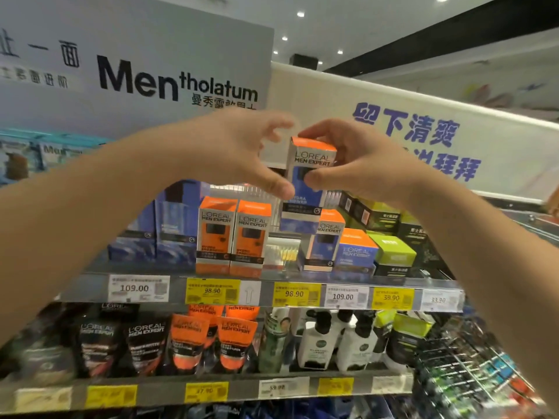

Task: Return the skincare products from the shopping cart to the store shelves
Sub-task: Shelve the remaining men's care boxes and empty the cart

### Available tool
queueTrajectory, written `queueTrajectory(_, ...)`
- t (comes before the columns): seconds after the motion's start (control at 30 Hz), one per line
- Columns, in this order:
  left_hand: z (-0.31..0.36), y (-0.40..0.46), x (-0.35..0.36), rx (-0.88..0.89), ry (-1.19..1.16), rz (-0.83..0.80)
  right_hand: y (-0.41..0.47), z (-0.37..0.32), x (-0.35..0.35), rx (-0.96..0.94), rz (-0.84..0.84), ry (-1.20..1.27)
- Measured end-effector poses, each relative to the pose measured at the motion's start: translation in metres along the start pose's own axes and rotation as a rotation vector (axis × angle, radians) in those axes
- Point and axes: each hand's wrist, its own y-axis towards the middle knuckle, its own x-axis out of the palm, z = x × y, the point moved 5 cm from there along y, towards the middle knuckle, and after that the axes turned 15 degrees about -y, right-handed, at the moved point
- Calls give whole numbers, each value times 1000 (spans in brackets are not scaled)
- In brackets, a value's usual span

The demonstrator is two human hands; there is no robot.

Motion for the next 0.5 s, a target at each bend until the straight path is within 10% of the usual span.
queueTrajectory(0.5,-36,8,47,-114,691,-323,14,16,35,26,-124,-196)
